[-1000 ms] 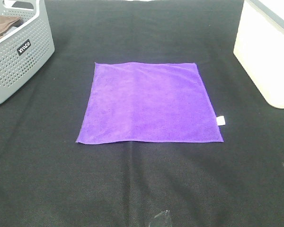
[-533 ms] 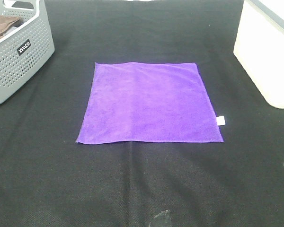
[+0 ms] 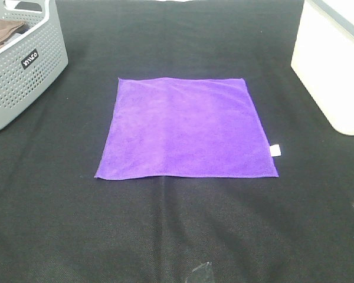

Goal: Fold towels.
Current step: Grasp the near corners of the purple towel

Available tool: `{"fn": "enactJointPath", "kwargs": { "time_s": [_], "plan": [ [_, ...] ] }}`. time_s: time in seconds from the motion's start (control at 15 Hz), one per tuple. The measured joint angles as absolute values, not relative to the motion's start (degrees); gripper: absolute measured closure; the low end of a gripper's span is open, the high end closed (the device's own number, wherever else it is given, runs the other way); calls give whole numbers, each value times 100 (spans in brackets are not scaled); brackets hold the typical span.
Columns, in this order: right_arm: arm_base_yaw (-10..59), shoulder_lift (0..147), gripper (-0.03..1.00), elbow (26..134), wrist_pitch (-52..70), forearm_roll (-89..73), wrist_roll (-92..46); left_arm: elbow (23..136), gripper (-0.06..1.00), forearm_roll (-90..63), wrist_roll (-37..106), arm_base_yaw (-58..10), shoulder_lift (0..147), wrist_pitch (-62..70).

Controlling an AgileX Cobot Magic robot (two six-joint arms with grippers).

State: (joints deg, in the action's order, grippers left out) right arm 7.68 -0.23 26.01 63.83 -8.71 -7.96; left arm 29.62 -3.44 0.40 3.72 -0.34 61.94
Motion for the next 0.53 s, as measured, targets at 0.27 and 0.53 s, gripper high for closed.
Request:
{"fn": "enactJointPath", "kwargs": {
  "time_s": [0.27, 0.53],
  "plan": [
    [768, -23, 0, 2601, 6383, -871, -796, 2962, -4, -344, 34, 372, -34, 6194],
    [768, -23, 0, 2601, 6383, -859, -796, 2962, -4, -350, 0, 372, -34, 6194]
  ]
}}
